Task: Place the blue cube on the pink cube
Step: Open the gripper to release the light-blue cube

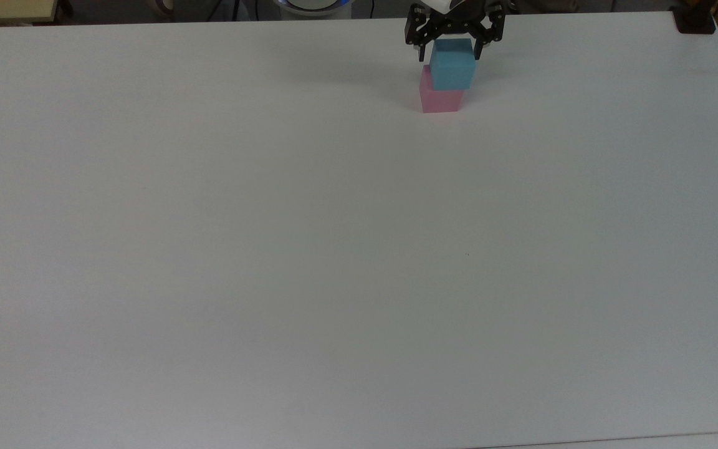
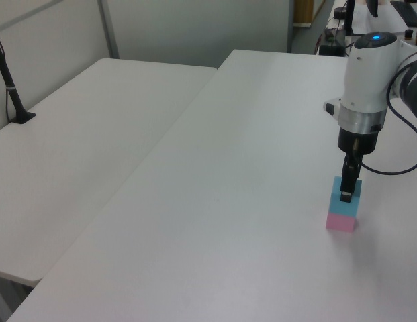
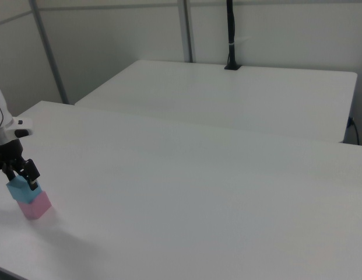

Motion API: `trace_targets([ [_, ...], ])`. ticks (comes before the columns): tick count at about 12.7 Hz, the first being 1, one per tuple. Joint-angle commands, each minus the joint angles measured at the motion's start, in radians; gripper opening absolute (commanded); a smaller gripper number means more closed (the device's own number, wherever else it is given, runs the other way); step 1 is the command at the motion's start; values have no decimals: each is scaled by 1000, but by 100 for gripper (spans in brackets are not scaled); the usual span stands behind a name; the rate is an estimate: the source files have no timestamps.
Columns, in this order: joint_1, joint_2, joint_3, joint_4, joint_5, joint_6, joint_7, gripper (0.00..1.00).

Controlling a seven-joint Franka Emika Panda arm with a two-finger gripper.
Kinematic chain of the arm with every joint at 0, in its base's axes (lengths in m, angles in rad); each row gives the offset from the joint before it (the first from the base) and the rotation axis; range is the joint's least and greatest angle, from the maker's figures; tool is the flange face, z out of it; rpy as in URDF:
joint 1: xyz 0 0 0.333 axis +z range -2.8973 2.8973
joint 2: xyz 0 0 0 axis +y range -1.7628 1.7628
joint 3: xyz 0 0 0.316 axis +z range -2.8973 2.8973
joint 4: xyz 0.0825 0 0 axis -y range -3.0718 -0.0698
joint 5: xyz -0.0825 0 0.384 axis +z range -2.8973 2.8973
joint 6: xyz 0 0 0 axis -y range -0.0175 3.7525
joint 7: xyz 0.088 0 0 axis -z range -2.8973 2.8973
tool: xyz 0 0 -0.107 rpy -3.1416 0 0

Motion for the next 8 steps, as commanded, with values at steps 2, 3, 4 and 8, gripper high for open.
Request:
trace_targets([
  [2, -1, -21, -6, 66, -19, -62, 19, 100],
  [3, 0, -22, -6, 113, -19, -124, 15, 100],
  [4, 2, -22, -6, 171, -19, -192, 13, 100],
  [8, -4, -22, -15, 435, -15, -460, -19, 100],
])
